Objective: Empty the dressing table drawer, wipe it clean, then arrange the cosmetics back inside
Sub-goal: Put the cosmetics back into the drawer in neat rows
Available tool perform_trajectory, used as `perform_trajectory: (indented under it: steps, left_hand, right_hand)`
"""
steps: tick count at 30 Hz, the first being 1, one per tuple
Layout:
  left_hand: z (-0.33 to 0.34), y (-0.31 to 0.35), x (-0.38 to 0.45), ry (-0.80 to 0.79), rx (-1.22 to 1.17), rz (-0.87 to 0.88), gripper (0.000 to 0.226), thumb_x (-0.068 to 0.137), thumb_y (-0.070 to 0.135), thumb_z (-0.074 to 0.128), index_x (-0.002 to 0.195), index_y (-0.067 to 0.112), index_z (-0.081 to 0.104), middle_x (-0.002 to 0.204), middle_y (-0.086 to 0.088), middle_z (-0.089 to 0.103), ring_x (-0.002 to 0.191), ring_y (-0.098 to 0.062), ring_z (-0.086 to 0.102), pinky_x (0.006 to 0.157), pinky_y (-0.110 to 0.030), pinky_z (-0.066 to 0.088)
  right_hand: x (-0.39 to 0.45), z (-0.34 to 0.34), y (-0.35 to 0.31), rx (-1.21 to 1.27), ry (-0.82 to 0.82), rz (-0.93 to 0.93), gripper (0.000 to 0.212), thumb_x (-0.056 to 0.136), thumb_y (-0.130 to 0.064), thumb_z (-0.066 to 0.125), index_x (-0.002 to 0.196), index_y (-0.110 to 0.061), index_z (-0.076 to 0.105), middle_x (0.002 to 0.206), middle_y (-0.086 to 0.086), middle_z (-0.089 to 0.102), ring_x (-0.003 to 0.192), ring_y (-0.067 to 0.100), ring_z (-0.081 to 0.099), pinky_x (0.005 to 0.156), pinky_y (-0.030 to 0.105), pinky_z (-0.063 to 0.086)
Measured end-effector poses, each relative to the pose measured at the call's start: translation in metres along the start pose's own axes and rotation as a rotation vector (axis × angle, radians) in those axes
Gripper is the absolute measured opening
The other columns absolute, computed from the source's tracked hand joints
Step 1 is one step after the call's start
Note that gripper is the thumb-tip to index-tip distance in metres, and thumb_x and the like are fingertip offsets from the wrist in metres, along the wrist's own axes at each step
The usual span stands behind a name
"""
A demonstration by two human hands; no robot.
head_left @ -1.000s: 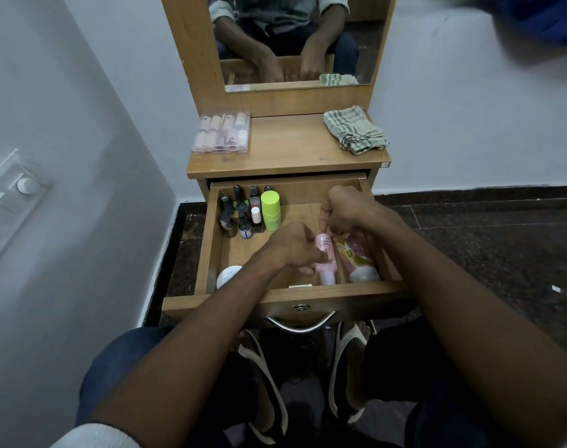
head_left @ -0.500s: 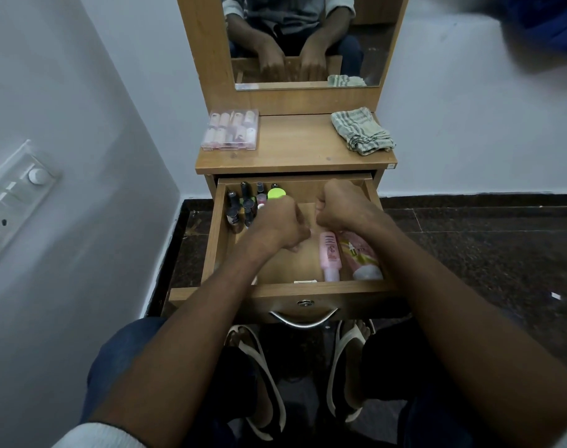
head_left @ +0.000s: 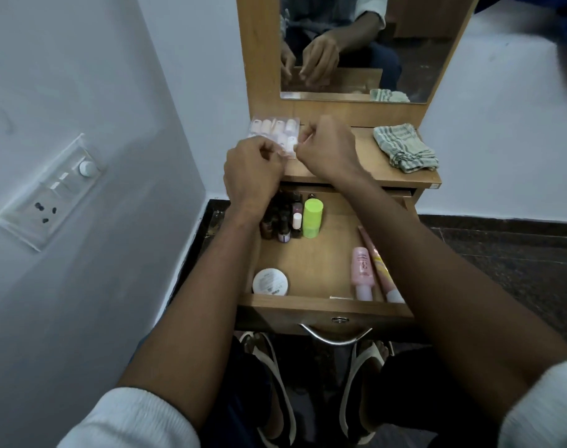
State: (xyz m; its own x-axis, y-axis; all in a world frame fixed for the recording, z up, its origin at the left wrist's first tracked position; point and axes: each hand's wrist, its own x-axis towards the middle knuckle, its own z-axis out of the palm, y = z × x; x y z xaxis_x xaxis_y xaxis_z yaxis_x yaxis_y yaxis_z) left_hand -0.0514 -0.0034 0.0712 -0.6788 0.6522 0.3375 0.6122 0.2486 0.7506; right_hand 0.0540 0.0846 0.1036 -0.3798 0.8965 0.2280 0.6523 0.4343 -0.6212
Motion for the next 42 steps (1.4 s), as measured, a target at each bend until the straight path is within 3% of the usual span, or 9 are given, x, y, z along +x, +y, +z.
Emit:
perform_trajectory:
  steps: [6,11,17,21,26,31,36,39,42]
  left_hand:
    - [0.009,-0.028,0.034,-0.055,0.094,0.017,0.036,0.089,0.022,0.069,0.125,0.025,0.069,0.139,-0.001,0.063,0.134,-0.026,0.053,0.112,-0.046,0.043]
    - [0.012,-0.033,0.037,-0.118,0.05,-0.03,0.031,0.094,0.032,0.07,0.124,0.03,0.067,0.132,0.006,0.07,0.124,-0.022,0.06,0.105,-0.042,0.037]
    - [0.006,-0.04,0.033,-0.028,-0.094,-0.119,0.025,0.092,0.033,0.072,0.116,0.026,0.069,0.109,0.009,0.072,0.115,-0.022,0.065,0.102,-0.042,0.052]
    - [0.006,-0.032,0.027,-0.004,-0.049,-0.201,0.033,0.092,0.035,0.069,0.124,0.027,0.07,0.103,0.016,0.069,0.126,-0.023,0.055,0.11,-0.036,0.041]
    - [0.01,-0.012,0.012,-0.032,-0.046,-0.291,0.032,0.094,0.031,0.063,0.126,0.026,0.067,0.116,0.008,0.073,0.134,-0.026,0.038,0.095,-0.03,0.024]
    - [0.013,-0.008,0.005,-0.032,-0.158,-0.265,0.033,0.086,0.028,0.066,0.118,0.028,0.072,0.11,0.011,0.074,0.119,-0.022,0.06,0.103,-0.036,0.044]
    - [0.01,-0.005,0.0,-0.052,-0.349,-0.249,0.041,0.085,0.024,0.073,0.126,0.021,0.07,0.112,0.008,0.076,0.102,-0.011,0.072,0.096,-0.04,0.06]
    - [0.005,-0.011,0.003,-0.161,-0.451,-0.248,0.054,0.078,0.026,0.082,0.129,0.019,0.067,0.111,0.005,0.076,0.102,-0.013,0.074,0.097,-0.04,0.061]
    - [-0.005,-0.01,0.0,-0.305,-0.466,-0.198,0.069,0.076,0.031,0.088,0.137,0.025,0.056,0.118,0.002,0.069,0.107,-0.014,0.072,0.094,-0.036,0.061]
  right_hand:
    - [0.033,0.031,-0.004,0.029,-0.016,0.058,0.038,0.084,-0.015,0.074,0.121,-0.007,0.072,0.127,0.01,0.07,0.119,0.028,0.063,0.085,0.029,0.048]
    - [0.034,0.04,-0.002,0.118,0.063,0.11,0.022,0.083,-0.014,0.077,0.104,-0.01,0.079,0.115,0.005,0.076,0.11,0.023,0.068,0.082,0.026,0.048]
    - [0.021,0.035,0.002,0.144,0.162,0.229,0.005,0.076,-0.013,0.08,0.076,-0.012,0.075,0.082,-0.001,0.074,0.08,0.019,0.071,0.066,0.034,0.061]
    - [0.015,0.024,-0.001,0.165,0.116,0.324,0.014,0.077,-0.015,0.082,0.087,-0.011,0.073,0.087,0.002,0.072,0.081,0.023,0.068,0.058,0.029,0.053]
    - [0.012,0.012,-0.004,0.245,0.056,0.428,0.029,0.08,-0.012,0.084,0.101,-0.008,0.064,0.094,0.002,0.064,0.089,0.026,0.063,0.064,0.031,0.051]
    - [0.01,0.007,-0.005,0.383,0.048,0.472,0.029,0.082,-0.005,0.082,0.098,-0.009,0.058,0.075,-0.004,0.057,0.081,0.019,0.061,0.067,0.03,0.049]
    - [0.01,0.0,0.004,0.596,-0.006,0.547,0.051,0.071,0.0,0.091,0.116,-0.002,0.067,0.116,0.01,0.072,0.103,0.026,0.065,0.072,0.034,0.053]
    - [-0.004,-0.017,0.013,0.672,-0.067,0.524,0.087,0.069,0.002,0.092,0.145,-0.012,0.053,0.134,0.01,0.065,0.12,0.028,0.06,0.1,0.045,0.055]
    - [-0.024,-0.041,0.024,0.729,-0.153,0.423,0.102,0.069,0.003,0.091,0.156,-0.022,0.043,0.131,0.007,0.065,0.109,0.023,0.066,0.09,0.039,0.058]
